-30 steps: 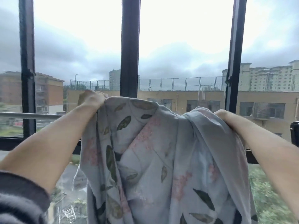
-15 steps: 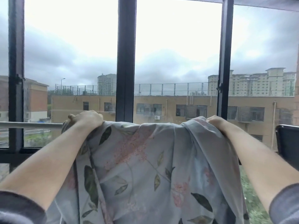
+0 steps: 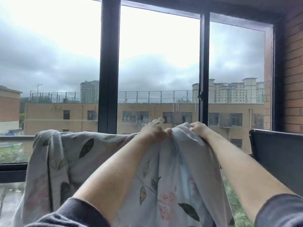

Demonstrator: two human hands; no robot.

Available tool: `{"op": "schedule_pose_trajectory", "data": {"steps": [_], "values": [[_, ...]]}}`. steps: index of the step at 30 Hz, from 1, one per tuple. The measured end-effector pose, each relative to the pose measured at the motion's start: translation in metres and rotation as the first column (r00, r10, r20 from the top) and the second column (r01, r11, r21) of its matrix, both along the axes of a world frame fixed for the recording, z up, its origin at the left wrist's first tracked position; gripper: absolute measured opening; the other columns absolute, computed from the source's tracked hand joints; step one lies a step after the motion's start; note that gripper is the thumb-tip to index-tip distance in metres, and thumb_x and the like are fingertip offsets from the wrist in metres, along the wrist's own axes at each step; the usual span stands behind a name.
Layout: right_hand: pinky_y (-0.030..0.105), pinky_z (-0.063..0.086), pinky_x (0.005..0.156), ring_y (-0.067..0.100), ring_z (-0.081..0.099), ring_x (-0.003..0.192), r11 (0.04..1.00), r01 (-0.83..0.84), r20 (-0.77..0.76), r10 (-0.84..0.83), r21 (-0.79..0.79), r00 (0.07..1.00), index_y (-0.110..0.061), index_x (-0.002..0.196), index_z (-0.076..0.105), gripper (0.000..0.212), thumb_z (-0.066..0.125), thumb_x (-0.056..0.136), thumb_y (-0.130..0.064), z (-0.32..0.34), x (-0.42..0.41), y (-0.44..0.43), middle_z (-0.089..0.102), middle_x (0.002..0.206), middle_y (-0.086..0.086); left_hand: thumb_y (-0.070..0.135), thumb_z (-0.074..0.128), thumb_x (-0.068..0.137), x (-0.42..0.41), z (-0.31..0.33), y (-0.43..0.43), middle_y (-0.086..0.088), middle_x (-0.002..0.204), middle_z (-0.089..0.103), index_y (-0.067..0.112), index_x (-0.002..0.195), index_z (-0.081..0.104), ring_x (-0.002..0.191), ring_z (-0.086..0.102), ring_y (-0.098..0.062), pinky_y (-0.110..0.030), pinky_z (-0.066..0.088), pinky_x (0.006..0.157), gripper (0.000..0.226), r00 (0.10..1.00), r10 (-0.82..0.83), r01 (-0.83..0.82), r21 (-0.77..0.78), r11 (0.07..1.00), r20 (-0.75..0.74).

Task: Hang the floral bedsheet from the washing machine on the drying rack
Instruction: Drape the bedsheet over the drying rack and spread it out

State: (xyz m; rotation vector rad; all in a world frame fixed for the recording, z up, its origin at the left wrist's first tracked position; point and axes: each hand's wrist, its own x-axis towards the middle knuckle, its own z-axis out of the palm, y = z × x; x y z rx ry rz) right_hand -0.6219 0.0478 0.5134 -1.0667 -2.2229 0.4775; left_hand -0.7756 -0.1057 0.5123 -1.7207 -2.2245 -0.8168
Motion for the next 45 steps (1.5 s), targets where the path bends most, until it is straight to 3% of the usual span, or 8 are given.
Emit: {"op": "schedule_pose_trajectory", "data": {"steps": [8, 13, 22, 28, 33, 36, 39, 45], "values": [[0.018, 0.049, 0.079, -0.002, 0.064, 0.076, 0.944, -0.233, -0.412, 0.314, 0.235, 0.855, -0.020, 0.078, 0.074, 0.034, 0.049, 0.094, -0.005, 0.000, 0.036, 0.005, 0.073, 0.077, -0.016, 0.030, 0.057, 0.090, 0.041, 0.035, 0.075, -0.008, 0.137, 0.051, 0.022, 0.146, 0.029, 0.122, 0.051, -0.025, -0.037, 0.040, 0.104, 0.063, 0.961, -0.260, 0.266, -0.054, 0.962, 0.092], [0.021, 0.050, 0.064, 0.011, 0.062, 0.069, 0.940, -0.336, -0.618, 0.300, 0.061, 0.727, -0.009, 0.080, 0.066, 0.027, 0.047, 0.095, 0.002, -0.003, 0.053, 0.015, 0.069, 0.071, -0.001, 0.028, 0.054, 0.090, 0.052, 0.032, 0.111, 0.002, 0.075, 0.063, 0.023, 0.063, 0.060, 0.079, 0.061, -0.018, -0.027, 0.047, 0.070, 0.029, 0.956, -0.294, 0.294, 0.027, 0.955, 0.015], [0.034, 0.058, 0.078, 0.022, 0.070, 0.080, 0.726, -0.460, -0.334, 0.325, -0.511, 0.885, -0.009, 0.092, 0.070, 0.042, 0.072, 0.070, -0.044, -0.034, 0.106, -0.003, 0.073, 0.095, 0.012, 0.008, 0.043, 0.089, 0.036, 0.101, 0.105, -0.018, 0.111, 0.065, 0.007, 0.107, 0.065, 0.103, 0.060, -0.035, -0.037, 0.046, 0.083, 0.028, 0.979, 0.074, -0.177, 0.604, 0.777, 0.191], [0.027, 0.057, 0.064, 0.016, 0.070, 0.068, 0.765, -0.515, -0.486, 0.306, -0.387, 0.819, -0.008, 0.088, 0.069, 0.020, 0.055, 0.094, -0.021, -0.037, 0.116, 0.011, 0.074, 0.081, 0.005, 0.031, 0.067, 0.082, 0.015, 0.083, 0.096, -0.010, 0.098, 0.060, 0.010, 0.096, 0.054, 0.089, 0.056, -0.026, -0.033, 0.047, 0.077, 0.028, 0.961, 0.277, -0.278, 0.018, 0.961, 0.015], [0.024, 0.056, 0.061, 0.012, 0.065, 0.057, 0.803, -0.522, -0.519, 0.328, -0.287, 0.790, -0.008, 0.080, 0.065, 0.023, 0.051, 0.096, -0.017, -0.013, 0.100, 0.013, 0.069, 0.068, 0.001, 0.001, 0.051, 0.075, 0.063, 0.059, 0.093, 0.000, 0.137, 0.045, 0.020, 0.140, 0.036, 0.123, 0.045, -0.018, -0.032, 0.038, 0.105, 0.069, 0.939, -0.337, 0.344, -0.231, 0.910, 0.069], [0.029, 0.051, 0.072, 0.019, 0.060, 0.073, 0.849, -0.479, -0.493, 0.326, -0.222, 0.806, -0.004, 0.088, 0.065, 0.021, 0.051, 0.097, -0.016, 0.000, 0.097, 0.017, 0.064, 0.083, 0.009, 0.020, 0.055, 0.074, 0.084, 0.046, 0.095, 0.003, 0.091, 0.055, 0.019, 0.089, 0.052, 0.085, 0.053, -0.015, -0.028, 0.045, 0.077, 0.016, 0.909, -0.413, 0.403, -0.356, 0.843, 0.052], [0.032, 0.053, 0.075, 0.023, 0.061, 0.078, 0.861, -0.457, -0.483, 0.308, -0.226, 0.820, -0.003, 0.090, 0.065, 0.021, 0.059, 0.092, -0.023, -0.002, 0.101, 0.019, 0.066, 0.089, 0.012, 0.013, 0.056, 0.081, 0.074, 0.048, 0.104, 0.004, 0.068, 0.047, 0.020, 0.063, 0.043, 0.069, 0.045, -0.015, -0.026, 0.033, 0.058, 0.023, 0.932, -0.338, 0.315, -0.167, 0.934, -0.135], [0.029, 0.056, 0.072, 0.023, 0.068, 0.083, 0.818, -0.423, -0.130, 0.405, -0.390, 0.905, -0.002, 0.099, 0.067, 0.016, 0.066, 0.085, -0.011, -0.028, 0.111, 0.015, 0.071, 0.093, 0.009, 0.004, 0.050, 0.080, 0.055, 0.076, 0.111, -0.012, 0.083, 0.061, 0.008, 0.094, 0.061, 0.078, 0.055, -0.025, -0.030, 0.041, 0.065, 0.017, 0.979, -0.137, 0.193, 0.489, 0.851, -0.148]]}}
